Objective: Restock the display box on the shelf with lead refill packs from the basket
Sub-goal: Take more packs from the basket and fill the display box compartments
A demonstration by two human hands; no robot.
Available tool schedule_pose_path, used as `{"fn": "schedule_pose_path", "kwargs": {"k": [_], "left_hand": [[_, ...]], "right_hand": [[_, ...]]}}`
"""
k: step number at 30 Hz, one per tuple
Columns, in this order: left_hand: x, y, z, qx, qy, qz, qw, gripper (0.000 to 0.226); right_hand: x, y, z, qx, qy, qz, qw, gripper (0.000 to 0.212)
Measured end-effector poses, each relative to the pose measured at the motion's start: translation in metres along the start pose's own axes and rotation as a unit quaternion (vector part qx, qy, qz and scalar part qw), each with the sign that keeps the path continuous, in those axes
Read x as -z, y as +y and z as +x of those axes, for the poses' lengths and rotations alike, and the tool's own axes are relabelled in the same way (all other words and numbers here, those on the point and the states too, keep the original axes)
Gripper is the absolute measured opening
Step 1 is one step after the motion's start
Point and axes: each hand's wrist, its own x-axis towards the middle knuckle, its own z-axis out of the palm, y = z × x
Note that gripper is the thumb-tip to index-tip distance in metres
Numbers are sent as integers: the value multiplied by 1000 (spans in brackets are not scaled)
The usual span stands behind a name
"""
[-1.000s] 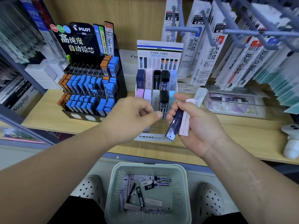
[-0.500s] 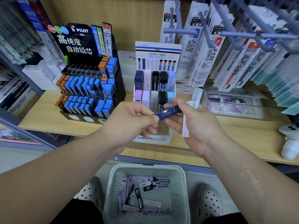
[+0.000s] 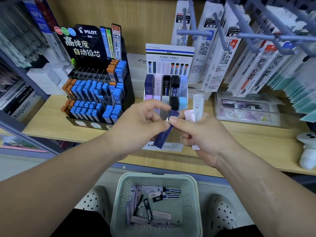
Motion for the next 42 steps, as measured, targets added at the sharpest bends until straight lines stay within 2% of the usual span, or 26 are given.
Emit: {"fn": "schedule_pose_path", "kwargs": {"k": [2, 7, 11, 13, 18, 21, 27, 34, 40, 42], "left_hand": [[3, 0, -1, -19, -39, 32, 999, 41], [15, 3, 0, -48, -68, 86, 993, 30], [36, 0, 5, -64, 10, 126, 990, 18], [45, -4, 7, -62, 51, 142, 987, 13], [51, -12, 10, -58, 65, 153, 984, 13], [49, -17, 11, -71, 62, 191, 977, 16], [44, -22, 10, -108, 57, 283, 951, 15], [44, -25, 12, -133, 46, 335, 931, 13], [36, -29, 14, -216, 27, 440, 871, 12], [34, -32, 15, -222, 29, 457, 861, 12]], "right_hand": [[1, 0, -1, -9, 4, -29, 1000, 21], [-4, 2, -1, -37, -12, -35, 999, 14], [-2, 0, 4, -79, 42, 18, 996, 27], [1, -2, 6, -99, 60, 44, 992, 25], [5, -5, 7, -135, 51, 98, 985, 23], [4, -3, 10, -133, 81, 111, 982, 7], [4, -2, 11, -101, 127, 99, 982, 9], [8, -3, 10, -53, 136, 85, 986, 4], [7, -3, 11, -21, 143, 92, 985, 8], [9, 0, 13, -8, 145, 54, 988, 18]]}}
